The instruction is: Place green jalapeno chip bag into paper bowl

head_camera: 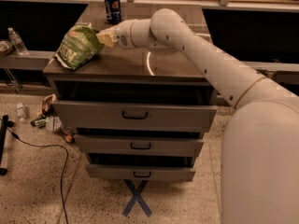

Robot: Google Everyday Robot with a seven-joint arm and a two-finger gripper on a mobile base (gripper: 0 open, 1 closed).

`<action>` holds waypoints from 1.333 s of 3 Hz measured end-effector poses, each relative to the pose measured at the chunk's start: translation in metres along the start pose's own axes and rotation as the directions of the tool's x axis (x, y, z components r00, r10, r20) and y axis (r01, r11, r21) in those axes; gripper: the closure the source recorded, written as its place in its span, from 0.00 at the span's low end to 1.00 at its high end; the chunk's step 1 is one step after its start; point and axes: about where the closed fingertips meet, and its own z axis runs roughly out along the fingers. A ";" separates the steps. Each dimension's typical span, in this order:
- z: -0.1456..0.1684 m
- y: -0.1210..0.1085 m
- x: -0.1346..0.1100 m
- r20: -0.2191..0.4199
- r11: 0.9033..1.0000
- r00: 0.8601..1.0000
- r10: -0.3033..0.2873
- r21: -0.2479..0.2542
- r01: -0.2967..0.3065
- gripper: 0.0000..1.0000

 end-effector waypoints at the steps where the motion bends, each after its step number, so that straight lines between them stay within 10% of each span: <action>1: -0.003 -0.007 -0.009 0.001 1.000 1.000 0.005 0.025 -0.005 1.00; 2: -0.028 -0.036 -0.054 0.046 0.993 0.999 -0.012 0.121 0.006 1.00; 4: -0.094 -0.111 -0.130 0.156 0.949 0.987 -0.037 0.316 -0.014 1.00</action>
Offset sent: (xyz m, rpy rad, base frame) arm 0.0528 -0.0757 0.1378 0.0629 -0.1458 -0.2537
